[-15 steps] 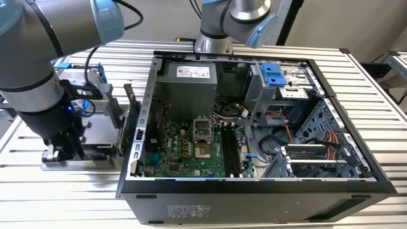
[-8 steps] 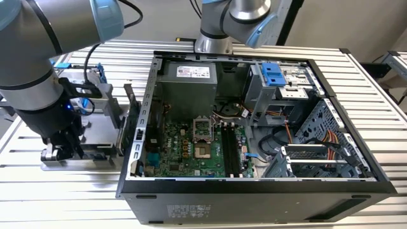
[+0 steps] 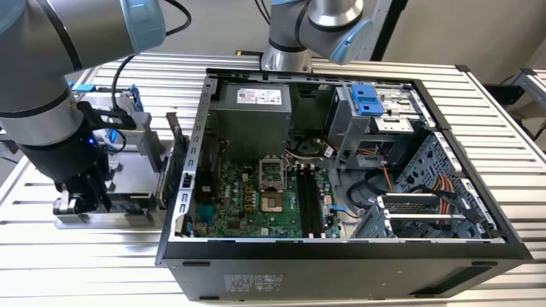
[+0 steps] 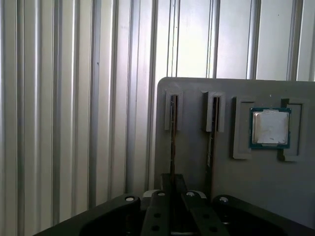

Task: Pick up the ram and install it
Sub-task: 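Pick up the ram and move it above insertion slot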

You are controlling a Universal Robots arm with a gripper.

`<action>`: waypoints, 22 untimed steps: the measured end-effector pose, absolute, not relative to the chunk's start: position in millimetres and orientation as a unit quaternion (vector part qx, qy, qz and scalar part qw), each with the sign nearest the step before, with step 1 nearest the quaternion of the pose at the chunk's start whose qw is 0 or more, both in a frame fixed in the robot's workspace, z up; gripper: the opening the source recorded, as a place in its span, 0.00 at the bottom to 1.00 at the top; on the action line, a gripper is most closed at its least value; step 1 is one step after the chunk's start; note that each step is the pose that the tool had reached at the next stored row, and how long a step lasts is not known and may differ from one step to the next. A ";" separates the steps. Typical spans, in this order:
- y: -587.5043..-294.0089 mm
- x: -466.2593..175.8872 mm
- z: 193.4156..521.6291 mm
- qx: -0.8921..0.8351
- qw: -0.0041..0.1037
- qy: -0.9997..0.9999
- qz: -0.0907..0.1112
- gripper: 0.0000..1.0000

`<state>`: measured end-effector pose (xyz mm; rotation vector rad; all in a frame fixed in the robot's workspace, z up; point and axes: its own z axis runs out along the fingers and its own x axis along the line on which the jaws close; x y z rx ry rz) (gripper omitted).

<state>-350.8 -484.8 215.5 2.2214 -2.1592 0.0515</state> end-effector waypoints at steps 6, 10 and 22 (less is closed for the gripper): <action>-484.8 -350.8 218.9 0.717 0.022 -0.697 0.017 0.00; -484.8 -350.8 222.5 0.717 0.022 -0.697 0.017 0.00; -484.8 -350.9 228.2 0.717 0.022 -0.697 0.017 0.00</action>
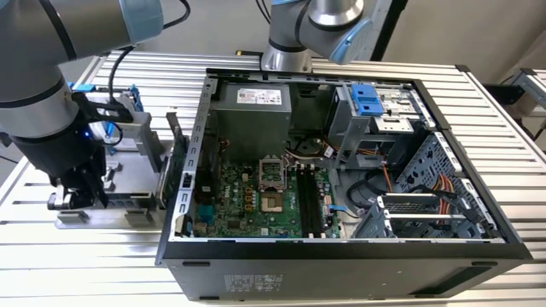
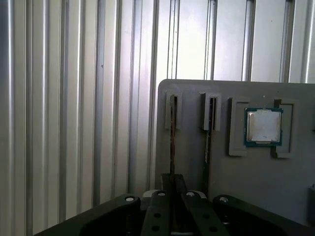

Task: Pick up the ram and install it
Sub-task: 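Pick up the ram and move it above insertion slot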

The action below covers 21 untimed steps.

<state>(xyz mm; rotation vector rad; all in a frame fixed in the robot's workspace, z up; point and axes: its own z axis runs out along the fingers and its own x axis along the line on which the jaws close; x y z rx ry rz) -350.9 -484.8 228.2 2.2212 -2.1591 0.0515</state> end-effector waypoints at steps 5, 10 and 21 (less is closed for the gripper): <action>-484.9 -350.7 231.5 0.717 0.022 -0.697 0.017 0.00; -484.8 -350.8 234.6 0.716 0.022 -0.698 0.017 0.00; -484.8 -350.8 240.3 0.713 0.022 -0.700 0.017 0.00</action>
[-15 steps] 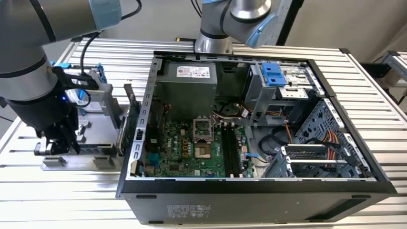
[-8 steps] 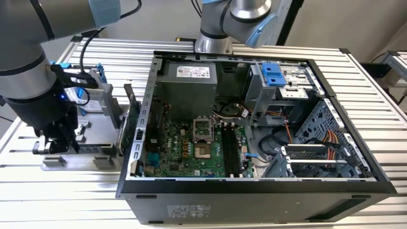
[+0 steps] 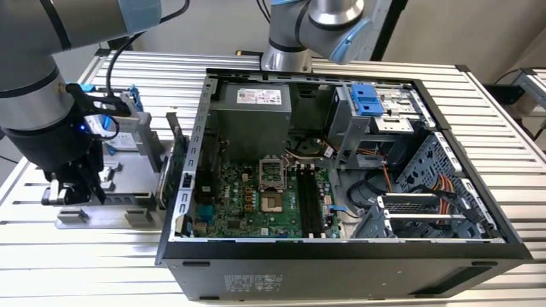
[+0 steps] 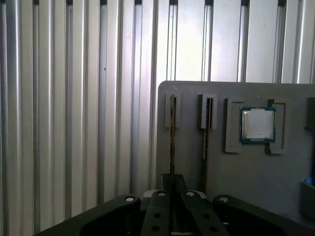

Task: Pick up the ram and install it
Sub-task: 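Pick up the ram and move it above insertion slot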

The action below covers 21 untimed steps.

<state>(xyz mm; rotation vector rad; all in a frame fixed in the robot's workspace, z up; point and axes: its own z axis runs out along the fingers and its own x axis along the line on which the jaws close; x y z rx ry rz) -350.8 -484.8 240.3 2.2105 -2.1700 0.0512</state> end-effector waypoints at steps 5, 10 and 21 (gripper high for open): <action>-484.9 -350.7 244.2 0.713 0.022 -0.701 0.017 0.00; -484.8 -350.9 246.7 0.713 0.022 -0.701 0.016 0.00; -484.9 -350.8 252.2 0.712 0.022 -0.702 0.016 0.00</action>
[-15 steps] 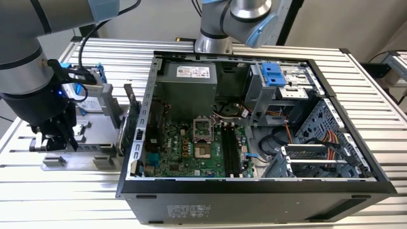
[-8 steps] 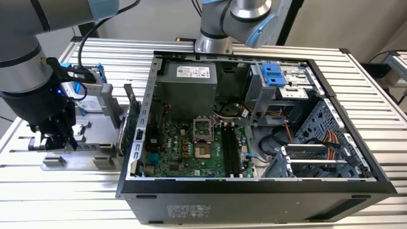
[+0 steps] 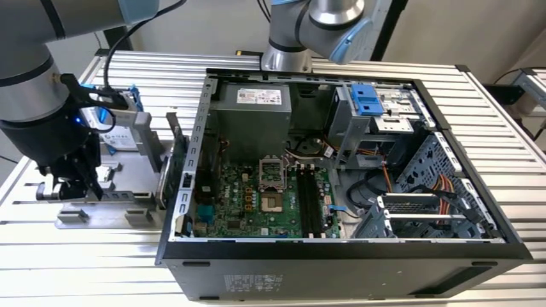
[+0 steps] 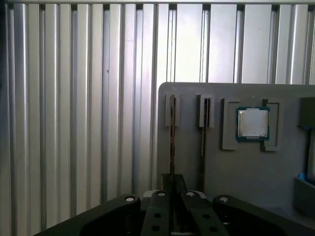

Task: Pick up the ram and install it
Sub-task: 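Pick up the ram and move it above insertion slot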

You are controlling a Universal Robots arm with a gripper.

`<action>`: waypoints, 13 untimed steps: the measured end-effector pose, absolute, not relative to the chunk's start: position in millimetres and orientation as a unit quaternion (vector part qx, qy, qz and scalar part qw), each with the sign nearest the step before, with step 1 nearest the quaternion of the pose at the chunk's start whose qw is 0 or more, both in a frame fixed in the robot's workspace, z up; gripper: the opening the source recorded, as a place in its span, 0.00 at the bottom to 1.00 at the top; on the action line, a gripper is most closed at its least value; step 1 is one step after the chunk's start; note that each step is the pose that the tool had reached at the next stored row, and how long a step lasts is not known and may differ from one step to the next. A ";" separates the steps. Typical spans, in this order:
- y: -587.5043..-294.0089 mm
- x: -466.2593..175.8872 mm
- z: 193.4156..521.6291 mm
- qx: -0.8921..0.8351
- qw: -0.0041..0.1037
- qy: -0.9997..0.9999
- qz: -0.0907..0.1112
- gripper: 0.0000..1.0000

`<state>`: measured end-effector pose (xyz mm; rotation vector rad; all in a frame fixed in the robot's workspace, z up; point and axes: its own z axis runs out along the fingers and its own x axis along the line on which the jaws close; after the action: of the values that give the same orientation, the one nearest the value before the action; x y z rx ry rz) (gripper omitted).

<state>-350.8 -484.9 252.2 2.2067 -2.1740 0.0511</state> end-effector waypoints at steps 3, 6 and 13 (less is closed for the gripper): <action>-484.8 -350.8 253.7 0.712 0.022 -0.702 0.016 0.00; -484.8 -350.9 255.2 0.712 0.022 -0.702 0.016 0.00; -484.9 -350.8 258.2 0.712 0.022 -0.702 0.016 0.00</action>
<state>-350.8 -484.9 258.2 2.2054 -2.1753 0.0510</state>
